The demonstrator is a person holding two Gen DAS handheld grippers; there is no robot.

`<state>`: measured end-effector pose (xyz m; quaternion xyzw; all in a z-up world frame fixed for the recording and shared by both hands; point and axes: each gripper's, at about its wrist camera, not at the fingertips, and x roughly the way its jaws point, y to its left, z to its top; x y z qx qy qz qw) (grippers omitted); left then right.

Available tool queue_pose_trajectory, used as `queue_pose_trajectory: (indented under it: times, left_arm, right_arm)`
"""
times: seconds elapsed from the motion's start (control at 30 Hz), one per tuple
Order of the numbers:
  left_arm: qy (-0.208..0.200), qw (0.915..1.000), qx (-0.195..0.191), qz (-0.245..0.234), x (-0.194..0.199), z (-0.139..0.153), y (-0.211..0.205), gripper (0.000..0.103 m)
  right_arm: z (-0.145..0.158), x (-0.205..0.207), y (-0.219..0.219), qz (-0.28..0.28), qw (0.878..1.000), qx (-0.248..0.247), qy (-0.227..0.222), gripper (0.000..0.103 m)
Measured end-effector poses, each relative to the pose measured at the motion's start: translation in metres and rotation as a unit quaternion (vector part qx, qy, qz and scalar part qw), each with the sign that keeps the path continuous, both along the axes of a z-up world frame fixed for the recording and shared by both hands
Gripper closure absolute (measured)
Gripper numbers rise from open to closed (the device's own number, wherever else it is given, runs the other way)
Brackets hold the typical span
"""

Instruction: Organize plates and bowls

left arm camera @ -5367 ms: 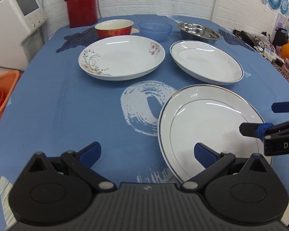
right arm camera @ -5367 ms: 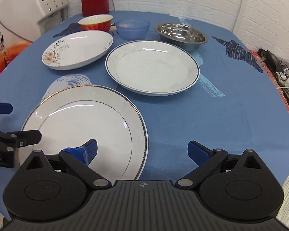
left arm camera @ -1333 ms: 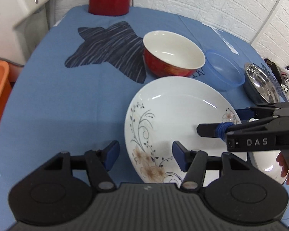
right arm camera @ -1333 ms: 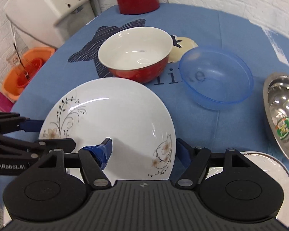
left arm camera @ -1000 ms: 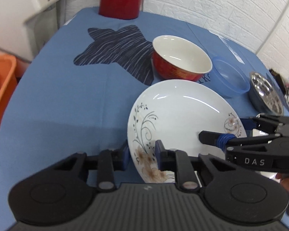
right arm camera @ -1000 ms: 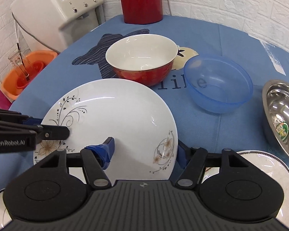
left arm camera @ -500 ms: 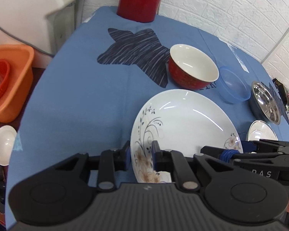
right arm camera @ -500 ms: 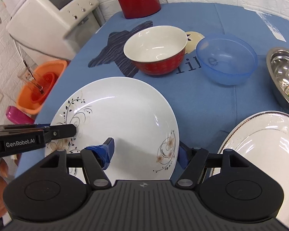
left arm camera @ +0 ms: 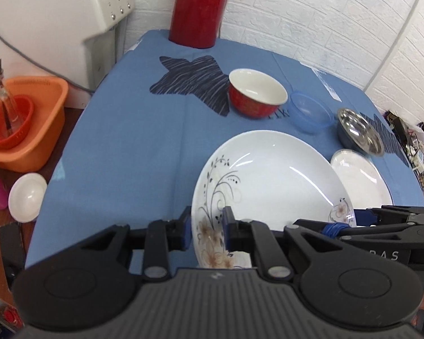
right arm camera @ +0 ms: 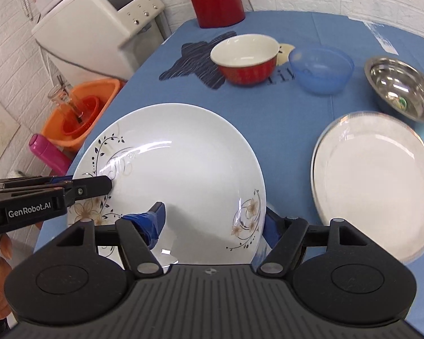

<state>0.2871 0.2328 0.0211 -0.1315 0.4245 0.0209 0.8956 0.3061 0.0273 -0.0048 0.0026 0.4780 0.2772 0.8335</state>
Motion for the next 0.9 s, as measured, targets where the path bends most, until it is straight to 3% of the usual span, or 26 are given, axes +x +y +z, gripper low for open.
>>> queue_pose_trajectory:
  times: [0.3, 0.6, 0.7, 0.73, 0.9]
  left_arm:
    - [0.004, 1.0000, 0.004, 0.001, -0.072, -0.030, -0.017, 0.094]
    - [-0.020, 0.9997, -0.014, -0.007, -0.090, -0.041, -0.014, 0.092]
    - [-0.025, 0.9983, -0.048, -0.021, -0.090, -0.043, -0.008, 0.064]
    - [-0.024, 0.9972, -0.064, -0.029, -0.089, -0.043, -0.008, 0.049]
    - [-0.007, 0.9965, -0.075, -0.038, -0.090, -0.039, -0.007, 0.050]
  right_arm:
    - [-0.023, -0.059, -0.003, -0.003, 1.000, -0.018, -0.015, 0.043]
    - [-0.035, -0.066, 0.000, -0.001, 0.999, -0.023, -0.031, 0.043]
    - [-0.036, -0.067, 0.000, 0.009, 0.999, -0.025, -0.036, 0.043]
    - [-0.036, -0.066, -0.001, 0.011, 0.999, -0.024, -0.037, 0.043]
    - [-0.036, -0.065, -0.001, 0.015, 0.999, -0.021, -0.041, 0.044]
